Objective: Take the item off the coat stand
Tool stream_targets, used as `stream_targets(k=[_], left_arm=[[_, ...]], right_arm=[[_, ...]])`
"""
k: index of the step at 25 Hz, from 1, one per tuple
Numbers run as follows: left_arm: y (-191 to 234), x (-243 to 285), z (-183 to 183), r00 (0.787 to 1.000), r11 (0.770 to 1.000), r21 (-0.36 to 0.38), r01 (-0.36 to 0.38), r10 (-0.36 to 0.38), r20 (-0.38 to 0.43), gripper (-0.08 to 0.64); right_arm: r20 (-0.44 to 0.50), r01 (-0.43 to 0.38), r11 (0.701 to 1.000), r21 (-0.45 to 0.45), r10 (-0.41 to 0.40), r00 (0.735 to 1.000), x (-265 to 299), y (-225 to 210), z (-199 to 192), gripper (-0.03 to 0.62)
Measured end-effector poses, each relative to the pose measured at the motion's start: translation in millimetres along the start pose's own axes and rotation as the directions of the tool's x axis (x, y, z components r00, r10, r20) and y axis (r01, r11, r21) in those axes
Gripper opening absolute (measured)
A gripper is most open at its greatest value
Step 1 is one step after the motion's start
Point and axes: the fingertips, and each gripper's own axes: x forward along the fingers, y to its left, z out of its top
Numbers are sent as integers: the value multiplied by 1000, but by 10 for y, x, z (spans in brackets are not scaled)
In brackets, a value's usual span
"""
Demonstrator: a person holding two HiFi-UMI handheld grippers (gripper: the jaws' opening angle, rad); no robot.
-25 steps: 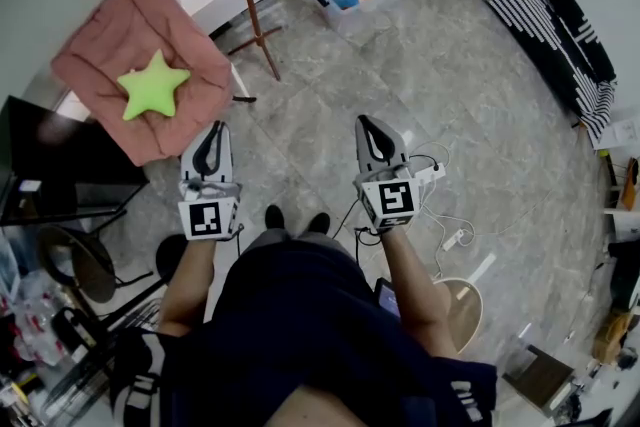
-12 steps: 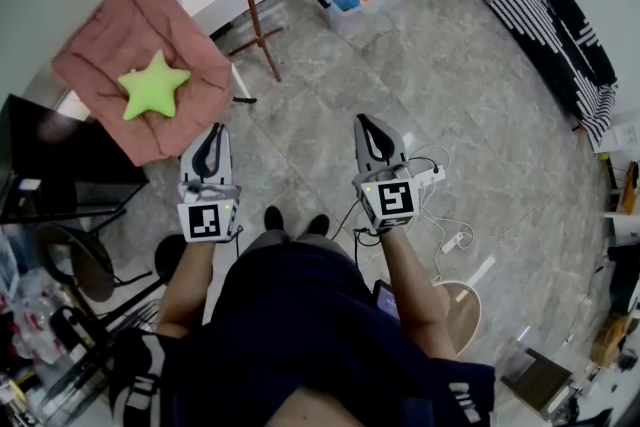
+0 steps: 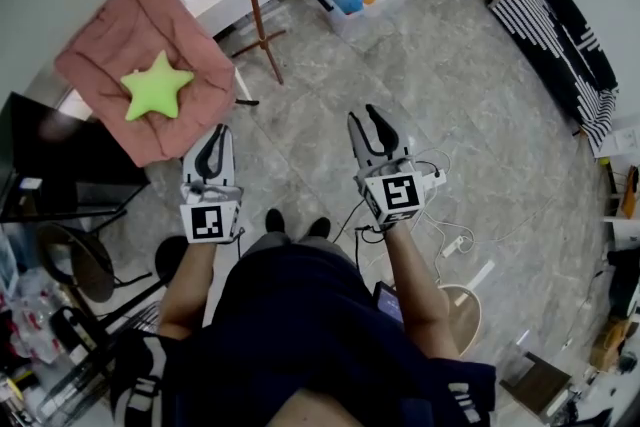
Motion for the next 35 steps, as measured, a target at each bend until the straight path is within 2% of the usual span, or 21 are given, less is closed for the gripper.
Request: stream_targets(k=[6,13,15,24,27,31,35], left_arm=[[209,33,-52,1000,1000,-21,18,-18,11,41],[433,40,-95,998,998,-16,62,-62,19,41],[517,53,-108,998,998,-28,58,-58,19,41],[731,220,-199,999,997,-50,50,-49,17,41],[761,348,-257,999,998,-52,41,-40,12,41],[792,652,-347,1000,999,-49,12,-13,-6,41],[779,1114,-385,999,999,-34,-33,33,-16,41]], right_arm=[[9,-6,1000,-22,6,1000,254,192,103,181],[86,-23,1000,4,22,996,504,420,321,314],[83,-24,1000,-4,24,996,594,470,364,327],[58,-28,998,-49,31,998,1036,414,475,333],[83,-52,996,-70,58,995,1256,332,477,333],[73,-85,994,-67,90,993,1600,73,460,333],[74,-154,986,-62,158,985,2055,-303,415,334]])
